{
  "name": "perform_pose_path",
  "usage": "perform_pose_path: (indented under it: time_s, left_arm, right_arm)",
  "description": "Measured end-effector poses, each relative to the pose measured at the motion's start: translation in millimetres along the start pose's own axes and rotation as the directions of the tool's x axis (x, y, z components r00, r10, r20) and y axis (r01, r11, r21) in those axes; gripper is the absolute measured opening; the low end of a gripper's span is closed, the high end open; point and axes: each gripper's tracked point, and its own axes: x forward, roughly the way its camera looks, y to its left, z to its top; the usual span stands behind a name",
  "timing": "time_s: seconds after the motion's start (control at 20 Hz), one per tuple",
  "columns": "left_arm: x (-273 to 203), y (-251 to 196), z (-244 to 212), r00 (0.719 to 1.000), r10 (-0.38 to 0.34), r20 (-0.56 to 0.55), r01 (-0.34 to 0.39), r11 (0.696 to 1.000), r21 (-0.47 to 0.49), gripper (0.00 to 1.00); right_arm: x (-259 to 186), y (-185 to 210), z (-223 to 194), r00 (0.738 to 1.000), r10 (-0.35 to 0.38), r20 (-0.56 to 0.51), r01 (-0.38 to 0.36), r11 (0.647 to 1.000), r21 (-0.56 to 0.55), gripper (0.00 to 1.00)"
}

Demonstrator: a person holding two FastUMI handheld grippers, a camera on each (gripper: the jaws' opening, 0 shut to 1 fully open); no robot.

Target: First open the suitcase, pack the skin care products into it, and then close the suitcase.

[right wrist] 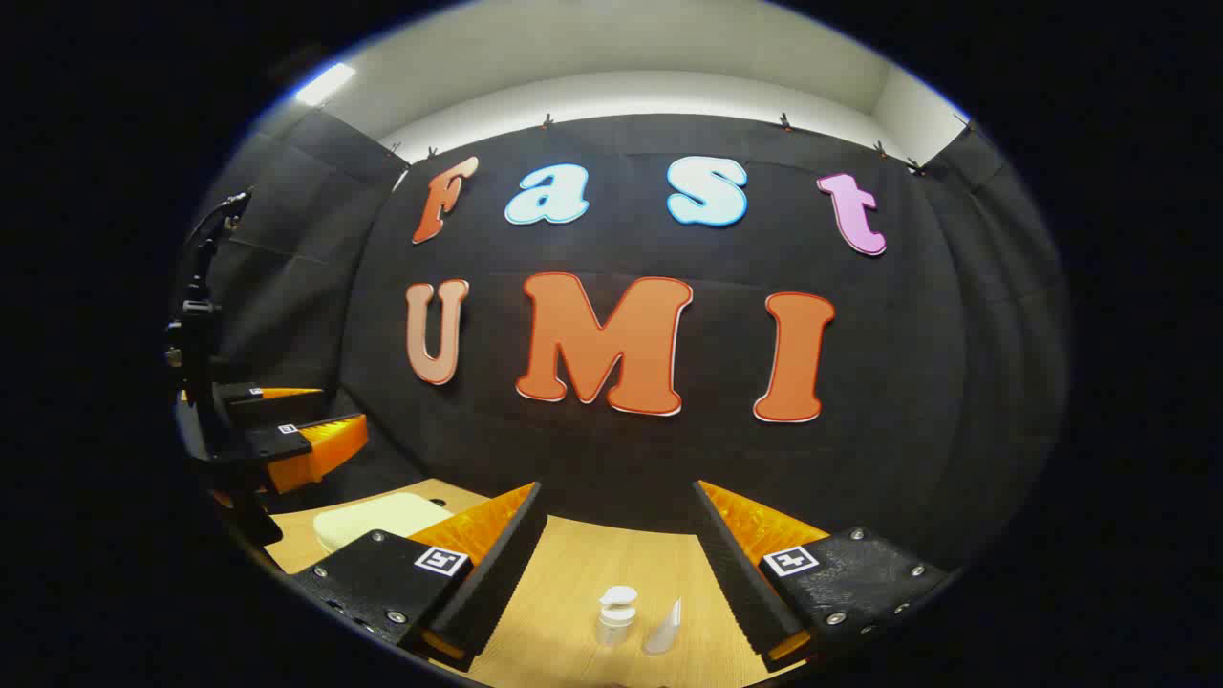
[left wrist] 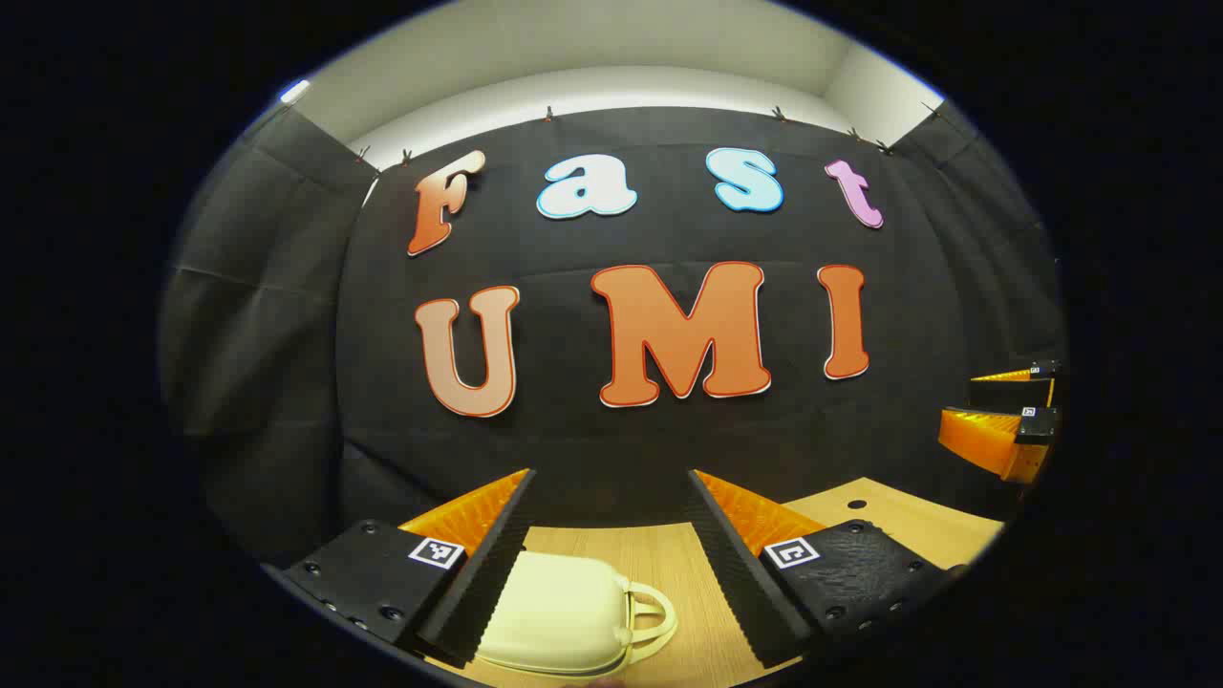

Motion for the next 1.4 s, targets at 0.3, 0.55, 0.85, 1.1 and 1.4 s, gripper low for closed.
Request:
perform_pose_path:
  time_s: [0.3, 0.55, 0.85, 1.1, 1.4]
  left_arm:
    - [6, -5, -2, 0.999, -0.047, 0.01, 0.047, 0.999, -0.02, 0.99]
    - [10, -5, -1, 0.998, -0.051, 0.026, 0.053, 0.997, -0.052, 0.99]
    - [12, -8, -4, 0.999, -0.045, 0.02, 0.047, 0.994, -0.096, 0.99]
    - [16, 9, -7, 0.999, -0.031, 0.032, 0.03, 0.999, 0.042, 0.99]
    - [21, 29, -17, 0.996, -0.09, -0.009, 0.089, 0.949, 0.304, 0.99]
  right_arm:
    - [12, 18, -10, 0.998, -0.057, -0.033, 0.058, 0.998, 0.029, 0.96]
    - [18, 26, -9, 0.997, -0.077, -0.026, 0.078, 0.997, 0.027, 0.96]
    - [20, 26, -16, 0.996, -0.08, -0.045, 0.081, 0.997, 0.015, 0.96]
    - [22, 27, -19, 0.996, -0.075, -0.055, 0.076, 0.997, 0.01, 0.96]
    - [21, 23, -25, 0.996, -0.066, -0.065, 0.066, 0.998, 0.009, 0.96]
